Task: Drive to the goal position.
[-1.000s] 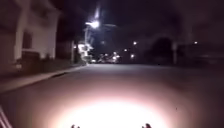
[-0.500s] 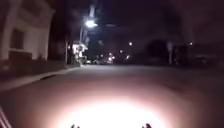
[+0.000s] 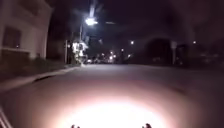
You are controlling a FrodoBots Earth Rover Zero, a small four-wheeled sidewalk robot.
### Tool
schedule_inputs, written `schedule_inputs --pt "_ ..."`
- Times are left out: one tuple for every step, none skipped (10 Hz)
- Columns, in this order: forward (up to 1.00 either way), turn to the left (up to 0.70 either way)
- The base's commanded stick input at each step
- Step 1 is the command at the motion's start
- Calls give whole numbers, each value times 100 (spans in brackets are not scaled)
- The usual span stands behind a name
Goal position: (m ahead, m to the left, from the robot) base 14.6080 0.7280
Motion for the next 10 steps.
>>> schedule_inputs --pt "85 0" --pt "85 0" --pt "85 0" --pt "85 0" --pt "85 0" --pt "85 0" --pt "85 0" --pt "85 0" --pt "85 0" --pt "85 0"
